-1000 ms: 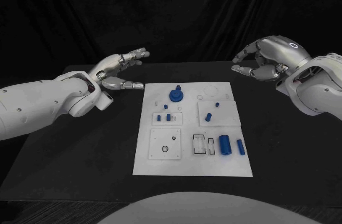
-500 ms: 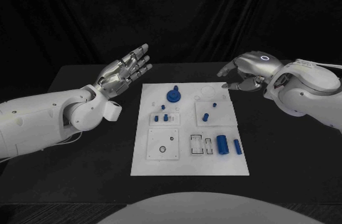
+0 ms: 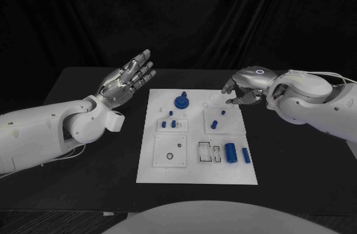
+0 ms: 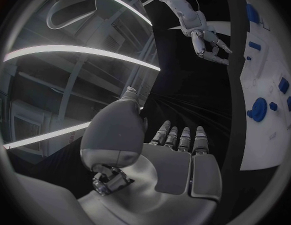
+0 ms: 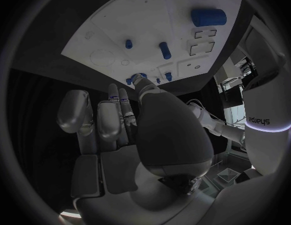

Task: Assemble the parts on the task board

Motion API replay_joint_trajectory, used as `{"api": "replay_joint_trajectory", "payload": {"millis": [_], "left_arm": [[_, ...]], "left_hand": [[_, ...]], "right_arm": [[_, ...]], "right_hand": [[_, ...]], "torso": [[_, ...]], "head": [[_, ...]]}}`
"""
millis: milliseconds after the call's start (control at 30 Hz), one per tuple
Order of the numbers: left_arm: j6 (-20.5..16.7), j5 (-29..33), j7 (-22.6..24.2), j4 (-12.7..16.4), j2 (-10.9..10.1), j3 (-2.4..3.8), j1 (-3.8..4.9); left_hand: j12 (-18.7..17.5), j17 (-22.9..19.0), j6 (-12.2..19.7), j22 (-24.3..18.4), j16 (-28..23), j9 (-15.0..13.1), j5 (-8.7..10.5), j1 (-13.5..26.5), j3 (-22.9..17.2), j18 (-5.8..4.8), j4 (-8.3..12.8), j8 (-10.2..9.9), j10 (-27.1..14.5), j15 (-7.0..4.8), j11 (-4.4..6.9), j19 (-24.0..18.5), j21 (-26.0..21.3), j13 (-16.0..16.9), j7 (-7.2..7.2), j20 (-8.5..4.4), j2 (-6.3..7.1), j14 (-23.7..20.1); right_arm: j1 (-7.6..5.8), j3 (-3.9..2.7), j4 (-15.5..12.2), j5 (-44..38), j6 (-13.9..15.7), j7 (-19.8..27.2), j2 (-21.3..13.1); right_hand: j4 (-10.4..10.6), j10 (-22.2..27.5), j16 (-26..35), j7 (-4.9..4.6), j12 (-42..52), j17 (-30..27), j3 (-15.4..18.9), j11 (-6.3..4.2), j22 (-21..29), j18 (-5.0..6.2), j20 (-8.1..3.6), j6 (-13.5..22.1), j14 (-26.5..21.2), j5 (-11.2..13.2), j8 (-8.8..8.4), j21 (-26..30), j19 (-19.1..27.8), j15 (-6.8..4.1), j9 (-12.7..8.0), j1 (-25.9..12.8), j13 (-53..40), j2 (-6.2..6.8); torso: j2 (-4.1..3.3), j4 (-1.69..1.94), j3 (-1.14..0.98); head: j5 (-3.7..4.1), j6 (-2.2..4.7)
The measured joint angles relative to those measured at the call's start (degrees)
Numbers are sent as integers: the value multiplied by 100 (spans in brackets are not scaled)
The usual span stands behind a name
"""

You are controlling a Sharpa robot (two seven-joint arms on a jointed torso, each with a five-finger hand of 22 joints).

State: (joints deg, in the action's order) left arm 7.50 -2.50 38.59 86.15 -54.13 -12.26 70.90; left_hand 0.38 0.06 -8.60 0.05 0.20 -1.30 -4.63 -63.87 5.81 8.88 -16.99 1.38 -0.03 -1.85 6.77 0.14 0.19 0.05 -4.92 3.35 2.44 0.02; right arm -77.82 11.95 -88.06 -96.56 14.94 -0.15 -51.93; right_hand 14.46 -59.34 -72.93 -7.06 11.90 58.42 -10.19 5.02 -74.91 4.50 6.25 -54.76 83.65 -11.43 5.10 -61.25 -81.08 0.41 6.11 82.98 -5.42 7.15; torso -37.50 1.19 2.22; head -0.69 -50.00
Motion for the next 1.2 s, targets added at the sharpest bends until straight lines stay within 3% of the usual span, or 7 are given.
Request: {"api": "replay_joint_trajectory", "payload": {"millis": [33,133,167,433,800,1033,1200], "left_arm": [[0,7,1,0,2,0,-6],[0,27,4,0,13,0,-17],[0,31,5,0,15,0,-19],[23,55,12,-46,42,0,-50],[54,64,15,-68,54,0,-61],[70,68,16,-87,67,0,-71],[84,69,17,-102,79,0,-73]], "left_hand": [[0,0,-8,0,0,0,-53,-14,-32,0,1,0,0,0,0,0,0,0,8,0,-110,0],[0,1,-32,0,0,0,-165,-99,-39,-1,8,0,0,0,0,0,0,0,32,0,-222,0],[0,1,-54,0,0,0,-276,-125,-35,-1,13,0,0,38,0,-17,0,0,54,50,-328,-5],[0,2,-145,0,0,-3,-708,-427,155,-1,24,0,1,178,-106,-2,0,1,144,231,-641,10],[0,4,-145,1,0,-6,-787,-472,239,-2,16,0,1,197,-105,-18,0,3,144,290,-731,-10],[0,0,-145,2,0,-6,-810,-472,255,-2,32,0,1,197,-105,-18,0,4,145,290,-731,-10],[0,-1,-145,2,0,-6,-889,-559,313,-2,37,0,20,238,-124,-18,0,4,144,332,-817,-10]], "right_arm": [[12,0,17,-4,-7,2,15],[53,-2,84,-14,-24,8,65],[65,-2,103,-16,-29,10,80],[186,-2,294,-28,-74,28,213],[359,-2,568,-34,-137,38,361],[503,-2,768,-36,-155,58,461],[578,0,864,-32,-154,82,519]], "right_hand": [[0,-59,0,-9,-21,0,0,-3,0,0,-7,-31,18,0,0,0,-7,-19,-6,0,18,0],[-25,-191,24,10,-53,-3,-41,-16,0,0,-21,-73,21,-56,0,0,-21,-21,-26,0,65,0],[-32,-224,35,10,-53,-6,-65,-40,0,0,-21,-73,21,-95,0,0,-21,-21,-35,5,86,-5],[-32,-300,35,10,-75,-18,-97,-43,0,0,-42,-73,41,-95,0,24,-42,-41,-45,65,110,-15],[-16,-364,57,40,-97,-45,-112,-61,-4,0,-42,-103,41,-67,0,46,-42,-41,-51,65,128,-15],[-16,-383,56,40,-97,-53,-112,-42,-4,0,-42,-103,41,-45,0,70,-41,-41,-50,65,130,-15],[-16,-403,79,41,-97,-59,-112,-62,-3,-1,-42,-103,41,-23,0,98,-41,-41,-50,64,130,-15]], "torso": [[13,5,6],[58,16,18],[73,20,19],[142,30,15],[163,16,-6],[169,19,-4],[170,23,-1]], "head": [[4,0],[12,0],[14,0],[29,0],[4,0],[4,0],[-1,0]]}}
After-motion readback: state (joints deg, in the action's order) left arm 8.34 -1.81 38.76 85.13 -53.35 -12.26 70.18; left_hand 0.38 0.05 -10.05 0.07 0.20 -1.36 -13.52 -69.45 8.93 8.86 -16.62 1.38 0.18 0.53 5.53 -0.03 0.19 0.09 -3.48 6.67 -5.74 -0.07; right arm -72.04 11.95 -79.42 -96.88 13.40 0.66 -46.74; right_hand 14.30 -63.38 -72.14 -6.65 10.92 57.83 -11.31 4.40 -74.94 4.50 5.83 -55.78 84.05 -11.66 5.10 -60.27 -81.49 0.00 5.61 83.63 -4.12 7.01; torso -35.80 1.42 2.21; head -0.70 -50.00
